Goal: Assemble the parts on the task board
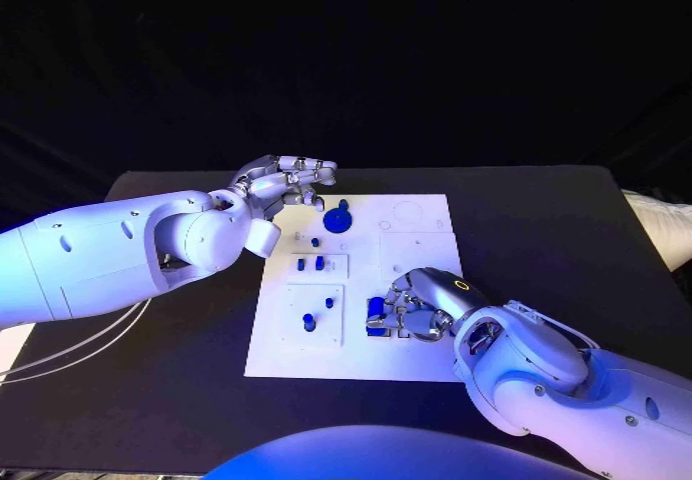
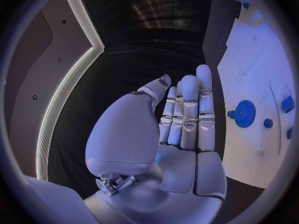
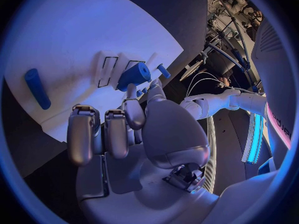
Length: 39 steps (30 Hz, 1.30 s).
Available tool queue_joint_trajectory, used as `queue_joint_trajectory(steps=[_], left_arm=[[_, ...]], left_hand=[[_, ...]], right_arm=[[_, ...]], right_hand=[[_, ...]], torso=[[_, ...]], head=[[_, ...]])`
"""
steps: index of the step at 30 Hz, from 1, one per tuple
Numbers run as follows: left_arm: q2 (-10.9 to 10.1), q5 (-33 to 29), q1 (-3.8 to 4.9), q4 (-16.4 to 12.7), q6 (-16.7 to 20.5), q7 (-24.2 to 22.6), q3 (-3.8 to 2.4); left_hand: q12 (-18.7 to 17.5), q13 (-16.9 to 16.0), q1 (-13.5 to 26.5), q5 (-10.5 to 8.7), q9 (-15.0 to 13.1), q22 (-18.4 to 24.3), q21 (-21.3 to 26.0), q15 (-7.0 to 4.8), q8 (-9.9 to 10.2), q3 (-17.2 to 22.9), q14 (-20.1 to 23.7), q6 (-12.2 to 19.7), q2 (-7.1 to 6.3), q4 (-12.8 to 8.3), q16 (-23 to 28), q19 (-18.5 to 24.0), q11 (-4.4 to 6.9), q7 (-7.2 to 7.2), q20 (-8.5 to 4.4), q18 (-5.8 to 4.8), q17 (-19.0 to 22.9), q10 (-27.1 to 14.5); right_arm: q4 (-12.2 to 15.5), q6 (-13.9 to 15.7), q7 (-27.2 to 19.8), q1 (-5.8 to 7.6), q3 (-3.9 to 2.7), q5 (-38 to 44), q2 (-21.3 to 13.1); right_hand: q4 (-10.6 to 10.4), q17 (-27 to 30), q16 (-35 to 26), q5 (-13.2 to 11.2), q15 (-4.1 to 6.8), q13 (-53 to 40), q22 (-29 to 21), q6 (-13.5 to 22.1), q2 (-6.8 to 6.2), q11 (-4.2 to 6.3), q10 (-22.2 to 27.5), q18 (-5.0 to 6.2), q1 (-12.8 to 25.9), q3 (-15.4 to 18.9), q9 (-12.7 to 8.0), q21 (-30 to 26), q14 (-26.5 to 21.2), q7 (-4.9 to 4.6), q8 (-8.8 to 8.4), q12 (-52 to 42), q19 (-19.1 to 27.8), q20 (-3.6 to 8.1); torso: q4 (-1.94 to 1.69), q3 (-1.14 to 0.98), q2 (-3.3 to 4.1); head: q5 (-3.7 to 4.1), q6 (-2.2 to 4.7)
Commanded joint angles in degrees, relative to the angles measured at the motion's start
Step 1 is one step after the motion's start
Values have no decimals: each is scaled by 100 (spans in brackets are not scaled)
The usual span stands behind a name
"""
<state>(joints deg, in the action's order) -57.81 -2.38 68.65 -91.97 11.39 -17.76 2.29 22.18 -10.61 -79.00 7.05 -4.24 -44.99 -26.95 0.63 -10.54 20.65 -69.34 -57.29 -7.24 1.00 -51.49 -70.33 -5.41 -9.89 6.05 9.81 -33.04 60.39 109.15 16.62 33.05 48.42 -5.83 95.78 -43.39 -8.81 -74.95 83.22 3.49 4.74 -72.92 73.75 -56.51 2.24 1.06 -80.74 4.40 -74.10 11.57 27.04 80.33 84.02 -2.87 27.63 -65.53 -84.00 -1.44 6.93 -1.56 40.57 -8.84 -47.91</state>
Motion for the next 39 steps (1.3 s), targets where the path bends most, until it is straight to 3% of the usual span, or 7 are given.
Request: queue_joint_trajectory(steps=[1, 14, 27, 33, 39], left_arm=[[2, 25, 2, -13, -117, -24, -2], [-12, 29, 2, -17, -115, -22, -2], [-45, 40, 2, -22, -119, -25, -2], [-48, 41, 1, -20, -117, -27, -2], [-49, 41, 1, -16, -121, -29, -2]], left_hand=[[36, -6, 11, 18, 2, 5, 21, 6, -18, -27, 49, 40, 54, 2, -39, 7, 1, 12, 25, 57, 6, -28], [36, -6, 11, 18, 2, 5, 21, 6, -18, -27, 49, 40, 54, 2, -39, 7, 1, 12, 25, 57, 6, -28], [36, -6, 11, 18, 2, 5, 21, 6, -18, -27, 49, 40, 54, 2, -39, 7, 1, 12, 25, 57, 6, -28], [36, -6, 11, 18, 2, 5, 21, 6, -18, -27, 49, 40, 54, 2, -39, 7, 1, 12, 25, 57, 6, -28], [36, -6, 11, 18, 2, 5, 21, 6, -18, -27, 49, 40, 54, 2, -39, 7, 1, 12, 25, 57, 6, -28]], right_arm=[[-50, -320, 113, -6, 4, 187, 39], [-128, -441, 393, -8, 6, 418, 21], [-16, -447, 277, -27, 6, 254, -106], [13, -197, 242, -28, 6, 291, -155], [165, 457, -41, -27, -5, 127, -401]], right_hand=[[70, -550, 45, -29, 48, -10, 15, -42, 65, 44, -34, -107, -165, -60, -9, 38, 415, 13, 10, 28, -36, 52], [258, -623, 90, -58, 91, -23, 77, -90, 239, 96, -65, -120, -439, -279, 17, 71, 427, 69, 33, 34, -61, 95], [225, -621, 85, -62, 86, -9, 80, -91, 88, 82, -69, -122, -276, -186, 26, 70, 425, 48, 28, 71, -63, 101], [214, -616, 81, -62, 84, 0, 73, -83, 71, 78, -64, -121, -247, -175, 27, 65, 424, 43, 24, 89, -60, 100], [169, -597, 65, -39, 70, 20, 37, -22, 85, 60, -45, -114, -179, -183, 14, 41, 419, 20, -18, 133, -46, 91]], torso=[[-1, 4, -1], [1, -3, -1], [1, -2, -2], [2, -2, -3], [17, 6, -16]], head=[[-5, -7], [-22, -25], [-21, -35], [-14, -39], [8, -17]])
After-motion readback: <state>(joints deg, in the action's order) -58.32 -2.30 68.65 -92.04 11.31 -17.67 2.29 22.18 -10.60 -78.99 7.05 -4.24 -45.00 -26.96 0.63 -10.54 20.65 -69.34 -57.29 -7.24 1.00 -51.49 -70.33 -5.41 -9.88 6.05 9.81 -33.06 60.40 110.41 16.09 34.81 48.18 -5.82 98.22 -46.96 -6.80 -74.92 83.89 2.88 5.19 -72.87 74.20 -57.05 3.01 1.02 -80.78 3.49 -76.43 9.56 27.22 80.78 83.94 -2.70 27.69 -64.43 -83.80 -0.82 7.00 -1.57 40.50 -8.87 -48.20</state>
